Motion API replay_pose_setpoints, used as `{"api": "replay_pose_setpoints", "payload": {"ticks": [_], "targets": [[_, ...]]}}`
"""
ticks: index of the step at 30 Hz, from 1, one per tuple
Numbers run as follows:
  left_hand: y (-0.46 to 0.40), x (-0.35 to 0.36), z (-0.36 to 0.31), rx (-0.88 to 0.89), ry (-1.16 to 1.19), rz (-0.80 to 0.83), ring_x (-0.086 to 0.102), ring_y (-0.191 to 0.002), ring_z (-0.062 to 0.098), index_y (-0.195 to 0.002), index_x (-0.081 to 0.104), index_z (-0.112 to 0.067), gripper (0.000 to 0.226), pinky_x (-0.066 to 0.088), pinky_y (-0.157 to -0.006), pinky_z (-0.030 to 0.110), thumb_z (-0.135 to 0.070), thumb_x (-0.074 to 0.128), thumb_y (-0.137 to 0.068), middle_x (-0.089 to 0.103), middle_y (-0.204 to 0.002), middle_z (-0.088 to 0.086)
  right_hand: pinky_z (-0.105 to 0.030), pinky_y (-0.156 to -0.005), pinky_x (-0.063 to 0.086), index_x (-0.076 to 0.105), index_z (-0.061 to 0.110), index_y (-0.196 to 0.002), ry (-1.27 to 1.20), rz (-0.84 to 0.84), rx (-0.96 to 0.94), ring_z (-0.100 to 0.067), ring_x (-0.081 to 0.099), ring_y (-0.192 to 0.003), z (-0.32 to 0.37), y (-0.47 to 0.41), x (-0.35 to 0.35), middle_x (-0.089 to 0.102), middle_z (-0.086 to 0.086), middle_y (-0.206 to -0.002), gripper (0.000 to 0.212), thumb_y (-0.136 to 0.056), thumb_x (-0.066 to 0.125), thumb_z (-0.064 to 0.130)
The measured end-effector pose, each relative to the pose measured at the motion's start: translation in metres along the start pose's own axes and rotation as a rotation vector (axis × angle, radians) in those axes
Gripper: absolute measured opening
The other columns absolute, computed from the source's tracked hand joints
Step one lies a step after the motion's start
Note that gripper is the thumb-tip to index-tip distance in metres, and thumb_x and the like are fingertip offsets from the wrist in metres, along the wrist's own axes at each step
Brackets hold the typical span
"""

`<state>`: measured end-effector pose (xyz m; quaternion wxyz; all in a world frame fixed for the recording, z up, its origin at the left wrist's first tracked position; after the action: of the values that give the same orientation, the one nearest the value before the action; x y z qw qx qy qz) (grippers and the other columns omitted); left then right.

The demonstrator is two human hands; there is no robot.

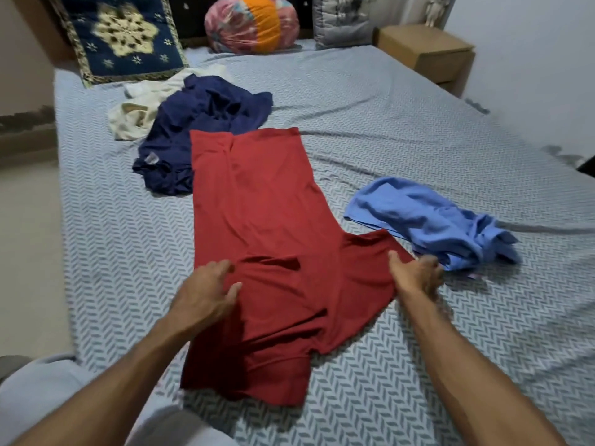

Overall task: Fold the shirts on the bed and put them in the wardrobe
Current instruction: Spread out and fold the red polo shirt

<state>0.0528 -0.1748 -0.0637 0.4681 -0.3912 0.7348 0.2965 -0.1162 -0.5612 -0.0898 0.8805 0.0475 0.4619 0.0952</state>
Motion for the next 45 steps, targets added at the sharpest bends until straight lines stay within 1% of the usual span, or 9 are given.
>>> {"api": "replay_pose_setpoints", "payload": {"ticks": [3,8,12,20,25,29,36,40,45], "targets": [[-0.005,0.032,-0.046,0.129,0.171,0.208,0.065,-0.115,0.026,-0.129,0.065,-0.015,0.048,0.046,-0.098,0.029,-0.042,0.062,-0.090,0.069,-0.127,0.007,-0.049,-0.100,0.049,0.058,0.005,-0.129,-0.208,0.064,0.269,-0.038,0.060,-0.118,-0.035,-0.027,0.004,0.061,-0.021,-0.132,0.088,-0.058,0.078,0.053],[-0.006,0.062,-0.054,0.029,0.193,0.322,0.065,-0.111,0.022,-0.122,0.065,-0.019,0.038,0.048,-0.094,0.031,-0.042,0.062,-0.092,0.071,-0.119,0.000,-0.037,-0.075,0.056,0.064,0.003,-0.103,-0.635,0.170,0.338,-0.023,0.066,-0.086,-0.010,-0.021,0.020,0.070,-0.008,-0.105,0.035,-0.071,0.078,0.009],[-0.011,0.056,-0.038,-0.259,0.678,0.363,0.065,-0.095,0.013,-0.117,0.068,-0.016,0.035,0.049,-0.092,0.030,-0.044,0.061,-0.098,0.073,-0.116,0.006,-0.038,-0.082,0.046,0.066,0.011,-0.106,-0.383,0.074,-0.146,-0.035,0.065,-0.097,0.044,0.048,0.009,0.071,-0.013,-0.103,0.028,-0.085,0.067,0.030],[-0.008,0.051,-0.012,-0.789,1.569,0.353,0.057,-0.055,0.018,-0.079,0.061,-0.018,0.056,0.054,-0.051,0.027,-0.074,0.060,-0.081,0.061,-0.068,0.003,-0.033,-0.071,0.053,0.061,0.021,-0.105,-0.149,0.399,-1.314,-0.021,0.061,-0.086,0.091,0.246,0.065,0.066,0.002,-0.096,0.026,-0.080,0.058,0.029],[0.002,0.064,0.030,-0.855,1.237,0.165,0.066,-0.069,0.022,-0.103,0.063,-0.001,0.048,0.055,-0.061,0.034,-0.028,0.086,-0.071,0.072,-0.092,0.016,-0.040,-0.079,0.053,0.057,0.021,-0.121,0.177,0.544,-1.547,-0.022,0.061,-0.104,0.064,0.265,0.094,0.064,0.002,-0.117,0.050,-0.074,0.063,0.036],[0.006,0.083,0.053,-0.863,1.181,0.095,0.072,-0.092,0.027,-0.114,0.071,-0.011,0.071,0.061,-0.084,0.048,-0.036,0.087,-0.049,0.076,-0.103,0.010,-0.040,-0.086,0.047,0.055,0.026,-0.128,0.390,0.481,-1.506,-0.020,0.055,-0.113,0.051,0.239,0.092,0.059,0.004,-0.126,0.062,-0.068,0.059,0.041],[0.008,0.013,0.016,-0.573,1.096,-0.038,0.058,-0.067,0.020,-0.077,0.070,-0.016,0.005,0.048,-0.065,0.035,-0.016,0.072,-0.073,0.068,-0.072,0.005,-0.039,-0.062,0.051,0.061,0.020,-0.108,0.202,0.437,-1.542,-0.027,0.059,-0.078,0.055,0.230,0.078,0.058,0.001,-0.091,0.045,-0.064,0.051,0.022],[0.012,-0.015,0.018,-0.474,1.081,-0.107,0.045,-0.048,0.016,-0.080,0.068,-0.019,0.019,0.034,-0.046,0.025,-0.001,0.062,-0.079,0.056,-0.057,0.001,-0.037,-0.067,0.052,0.063,0.018,-0.109,0.102,0.456,-1.575,-0.025,0.058,-0.082,0.066,0.242,0.072,0.059,0.001,-0.094,0.045,-0.065,0.054,0.022],[0.034,0.006,0.050,-0.670,0.889,-0.075,0.061,-0.061,0.018,-0.091,0.068,-0.021,0.016,0.048,-0.055,0.029,-0.011,0.067,-0.079,0.068,-0.069,-0.001,-0.037,-0.065,0.053,0.056,0.022,-0.116,0.306,0.604,-1.560,-0.022,0.058,-0.089,0.060,0.249,0.094,0.056,0.004,-0.100,0.047,-0.069,0.053,0.025]]}}
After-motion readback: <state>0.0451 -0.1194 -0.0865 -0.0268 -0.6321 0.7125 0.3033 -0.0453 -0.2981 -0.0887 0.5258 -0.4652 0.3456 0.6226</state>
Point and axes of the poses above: each hand's wrist, its own y-axis away from the middle knuckle, its own x-axis out of the palm, z = x × y, the point moved 5 cm from there along -y, towards the middle knuckle
